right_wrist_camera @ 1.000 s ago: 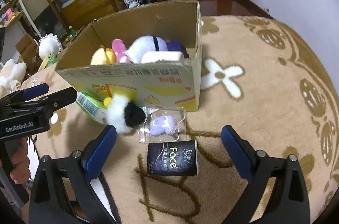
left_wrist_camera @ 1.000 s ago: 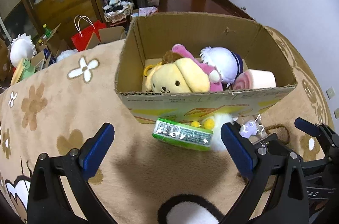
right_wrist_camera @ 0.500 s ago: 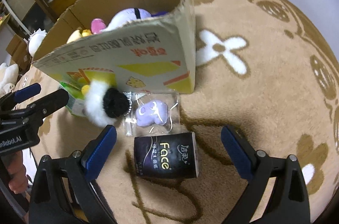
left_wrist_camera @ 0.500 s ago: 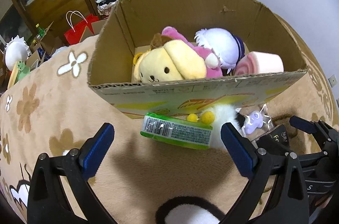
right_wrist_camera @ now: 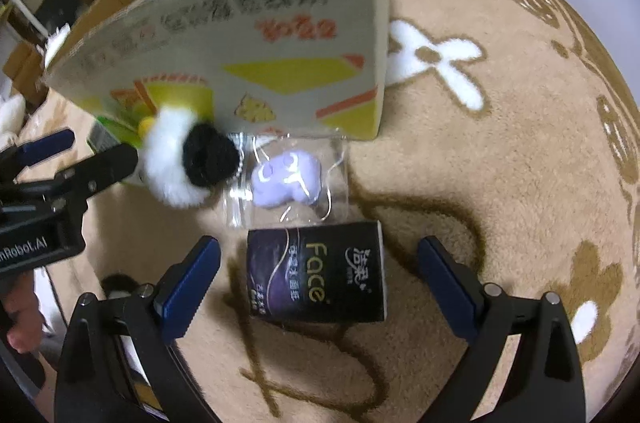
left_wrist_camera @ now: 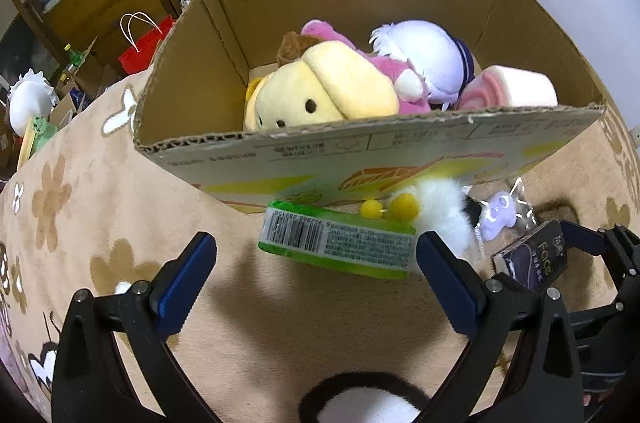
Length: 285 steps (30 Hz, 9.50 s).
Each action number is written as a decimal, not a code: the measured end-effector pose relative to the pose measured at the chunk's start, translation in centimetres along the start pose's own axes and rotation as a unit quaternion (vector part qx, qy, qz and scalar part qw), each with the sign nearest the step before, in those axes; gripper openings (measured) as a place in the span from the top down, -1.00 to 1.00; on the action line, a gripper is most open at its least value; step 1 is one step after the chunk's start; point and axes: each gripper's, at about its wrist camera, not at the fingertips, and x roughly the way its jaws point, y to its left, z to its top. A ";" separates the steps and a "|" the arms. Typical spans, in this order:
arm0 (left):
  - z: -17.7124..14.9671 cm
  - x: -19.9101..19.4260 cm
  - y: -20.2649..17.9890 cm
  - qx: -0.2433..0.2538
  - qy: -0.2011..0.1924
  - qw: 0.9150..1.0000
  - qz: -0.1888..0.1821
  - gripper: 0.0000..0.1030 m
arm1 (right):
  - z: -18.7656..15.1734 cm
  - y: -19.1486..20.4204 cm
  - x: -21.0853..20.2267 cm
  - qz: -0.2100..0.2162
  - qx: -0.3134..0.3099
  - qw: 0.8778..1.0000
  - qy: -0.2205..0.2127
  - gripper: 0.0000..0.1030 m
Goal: Organize soft objects
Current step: 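Close left tool on green juice carton while right tool grasps black 'Face' tissue pack, then lift the carton and tissue pack up and carry both over the box, then open both tools to drop the carton and tissue pack into the box, then withdraw both tools and lower them toward the pompom toy and plastic bag, then close left tool on white-black pompom toy while right tool grasps clear bag with lavender toy, then lift the pompom toy and bag up and carry both over the box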
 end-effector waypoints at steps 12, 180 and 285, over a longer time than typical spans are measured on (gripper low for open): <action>-0.7 -0.9 -0.8 0.011 -0.006 1.000 -0.006 -0.43 | -0.9 0.7 -1.2 -0.015 -0.023 1.000 -0.011 -0.32; -0.2 -6.9 1.9 -0.017 -0.136 0.990 -0.037 -0.87 | 0.1 1.3 -7.8 0.007 -0.044 0.979 -0.198 -0.98; -0.9 -1.9 4.0 0.007 -0.044 0.995 -0.092 0.63 | -0.1 3.6 -2.5 0.040 -0.051 0.994 -0.085 -0.35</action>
